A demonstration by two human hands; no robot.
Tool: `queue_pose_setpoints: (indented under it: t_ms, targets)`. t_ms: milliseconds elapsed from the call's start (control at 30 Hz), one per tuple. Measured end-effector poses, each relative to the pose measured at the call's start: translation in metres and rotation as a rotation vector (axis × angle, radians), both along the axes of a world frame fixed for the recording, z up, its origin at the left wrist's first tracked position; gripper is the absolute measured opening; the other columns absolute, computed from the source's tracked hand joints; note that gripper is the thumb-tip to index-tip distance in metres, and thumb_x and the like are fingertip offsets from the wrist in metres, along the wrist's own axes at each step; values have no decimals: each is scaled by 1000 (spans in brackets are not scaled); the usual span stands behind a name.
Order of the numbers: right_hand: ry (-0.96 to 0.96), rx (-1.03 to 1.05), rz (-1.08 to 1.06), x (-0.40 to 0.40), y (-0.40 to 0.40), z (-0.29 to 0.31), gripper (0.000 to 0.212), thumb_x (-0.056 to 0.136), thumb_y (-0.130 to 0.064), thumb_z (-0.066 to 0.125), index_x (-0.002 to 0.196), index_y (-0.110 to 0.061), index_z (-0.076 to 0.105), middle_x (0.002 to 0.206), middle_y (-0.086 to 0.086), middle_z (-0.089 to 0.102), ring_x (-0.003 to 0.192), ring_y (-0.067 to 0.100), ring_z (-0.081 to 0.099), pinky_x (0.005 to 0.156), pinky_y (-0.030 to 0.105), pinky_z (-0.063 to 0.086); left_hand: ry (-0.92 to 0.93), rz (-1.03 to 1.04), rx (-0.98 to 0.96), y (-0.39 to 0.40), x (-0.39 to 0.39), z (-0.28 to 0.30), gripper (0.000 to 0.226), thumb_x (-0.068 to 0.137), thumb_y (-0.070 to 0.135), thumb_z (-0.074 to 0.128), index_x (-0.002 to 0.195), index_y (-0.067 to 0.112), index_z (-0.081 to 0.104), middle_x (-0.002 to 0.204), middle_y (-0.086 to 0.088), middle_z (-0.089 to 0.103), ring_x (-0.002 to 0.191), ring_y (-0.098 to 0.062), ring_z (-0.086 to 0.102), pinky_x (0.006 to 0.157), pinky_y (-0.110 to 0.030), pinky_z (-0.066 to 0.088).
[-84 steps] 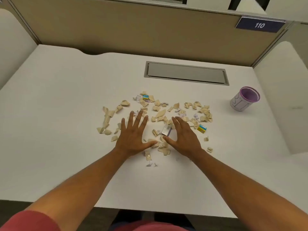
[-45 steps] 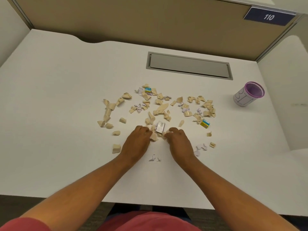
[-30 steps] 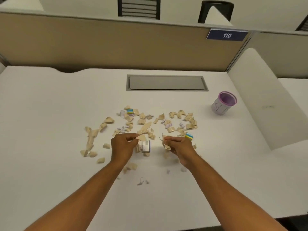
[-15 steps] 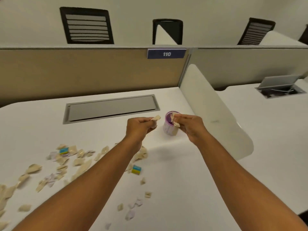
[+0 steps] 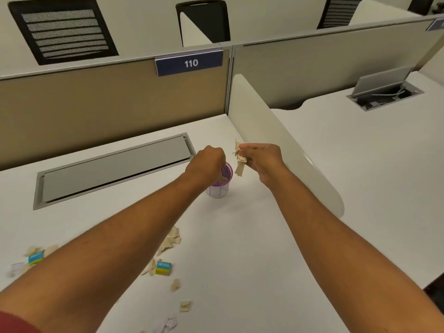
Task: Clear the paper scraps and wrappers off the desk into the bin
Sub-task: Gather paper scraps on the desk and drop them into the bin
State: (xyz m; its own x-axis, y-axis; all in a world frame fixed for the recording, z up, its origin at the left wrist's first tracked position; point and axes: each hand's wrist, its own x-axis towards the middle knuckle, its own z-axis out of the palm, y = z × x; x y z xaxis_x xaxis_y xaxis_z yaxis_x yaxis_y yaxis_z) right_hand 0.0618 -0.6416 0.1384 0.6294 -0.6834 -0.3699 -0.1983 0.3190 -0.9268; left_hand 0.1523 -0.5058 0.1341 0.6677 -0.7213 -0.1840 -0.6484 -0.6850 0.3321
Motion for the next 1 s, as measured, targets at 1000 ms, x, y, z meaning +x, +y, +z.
queue_pose_setpoints:
  t_ms: [1000]
  targets:
    - [590, -1201, 906, 56, 38, 9, 21, 72, -7, 84, 90, -18, 84, 100, 8, 76, 87, 29, 71, 74, 32, 59, 351, 665, -629, 189, -88, -87, 32, 86, -10, 67, 88, 21, 74, 87, 6, 77, 80, -3, 72, 67, -4, 50]
